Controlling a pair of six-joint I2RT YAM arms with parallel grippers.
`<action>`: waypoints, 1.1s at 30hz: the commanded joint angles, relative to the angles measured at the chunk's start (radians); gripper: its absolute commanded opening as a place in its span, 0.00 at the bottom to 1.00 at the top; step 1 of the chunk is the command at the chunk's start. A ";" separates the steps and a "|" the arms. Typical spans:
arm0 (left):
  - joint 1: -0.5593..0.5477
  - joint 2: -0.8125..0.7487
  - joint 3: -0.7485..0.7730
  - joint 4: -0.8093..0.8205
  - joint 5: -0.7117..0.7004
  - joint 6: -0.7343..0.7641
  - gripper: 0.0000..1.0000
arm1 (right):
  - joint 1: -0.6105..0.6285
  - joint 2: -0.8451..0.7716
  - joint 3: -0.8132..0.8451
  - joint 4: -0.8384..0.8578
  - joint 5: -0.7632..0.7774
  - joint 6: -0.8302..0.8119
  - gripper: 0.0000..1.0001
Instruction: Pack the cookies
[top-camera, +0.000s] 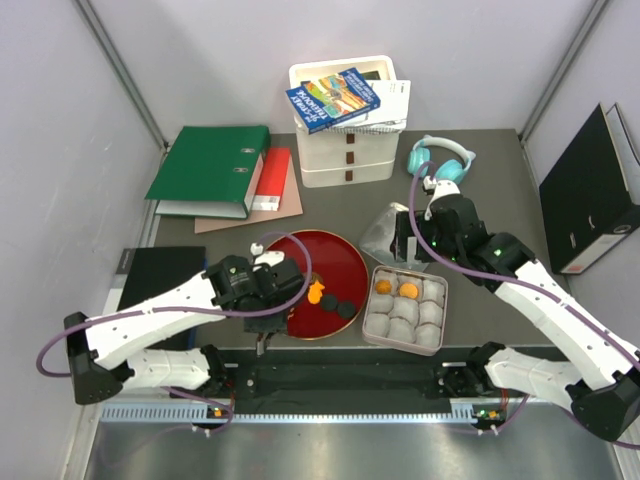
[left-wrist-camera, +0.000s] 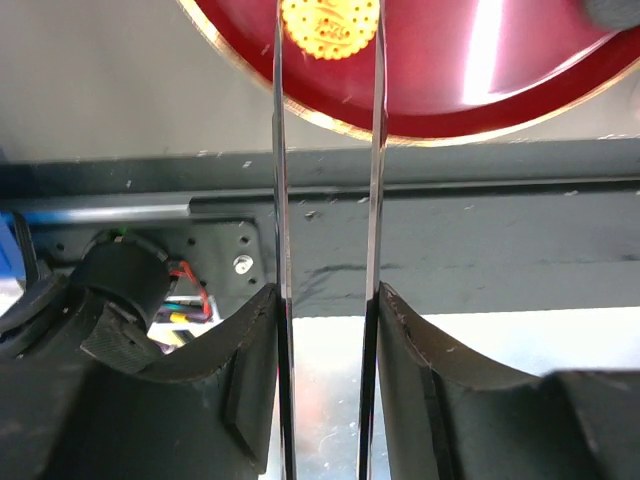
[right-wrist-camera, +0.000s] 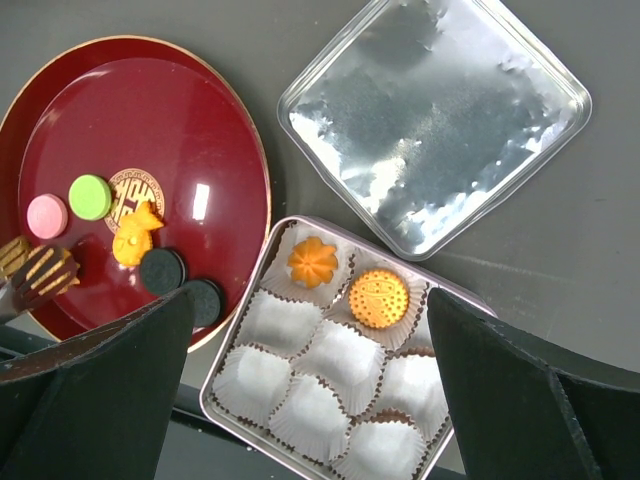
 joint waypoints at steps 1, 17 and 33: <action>-0.002 0.060 0.180 -0.059 -0.084 0.053 0.38 | 0.012 0.003 0.018 0.028 0.003 -0.001 0.99; -0.089 0.408 0.522 0.238 0.068 0.355 0.35 | 0.012 -0.066 0.050 -0.036 0.094 -0.021 0.99; -0.129 0.610 0.681 0.286 0.154 0.513 0.38 | 0.012 -0.114 0.024 -0.068 0.120 0.002 0.99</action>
